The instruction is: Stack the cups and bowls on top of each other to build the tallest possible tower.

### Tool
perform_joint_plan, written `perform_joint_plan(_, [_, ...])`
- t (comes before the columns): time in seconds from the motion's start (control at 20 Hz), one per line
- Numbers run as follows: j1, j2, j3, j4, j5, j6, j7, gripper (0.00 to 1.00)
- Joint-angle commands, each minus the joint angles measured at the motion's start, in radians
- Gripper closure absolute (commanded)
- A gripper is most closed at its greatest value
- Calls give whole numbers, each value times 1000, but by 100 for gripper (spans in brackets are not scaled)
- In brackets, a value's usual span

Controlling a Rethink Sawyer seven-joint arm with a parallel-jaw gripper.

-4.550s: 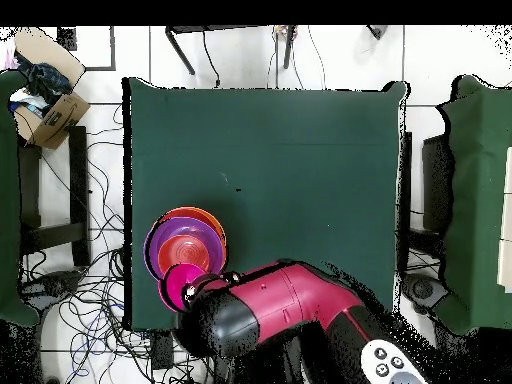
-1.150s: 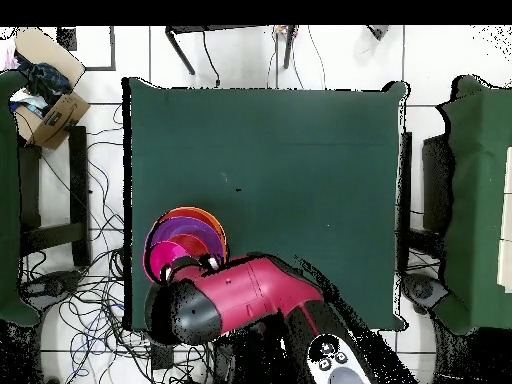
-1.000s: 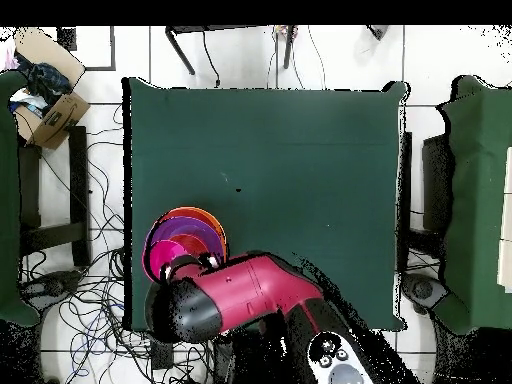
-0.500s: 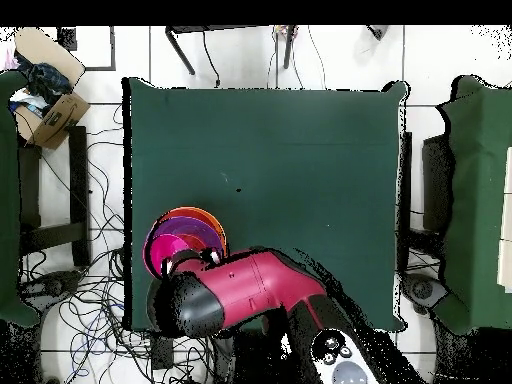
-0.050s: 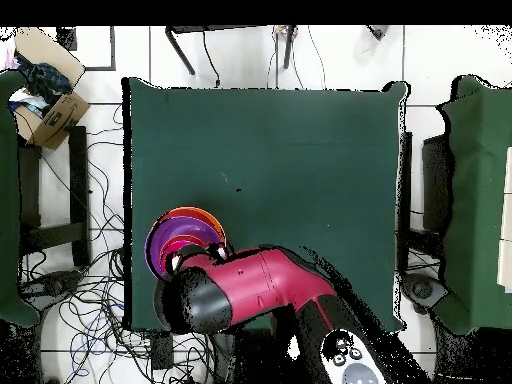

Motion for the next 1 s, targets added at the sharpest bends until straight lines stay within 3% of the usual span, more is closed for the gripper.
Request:
perform_joint_plan(0.05, [20,89,-62,-32,-47,52,39,0])
perform_joint_plan(0.5, [28,94,-66,-20,-42,31,44,0])
perform_joint_plan(0.75, [-17,32,-8,15,28,69,9,0])
perform_joint_plan(1.0, [-74,5,23,3,56,113,-46,0])
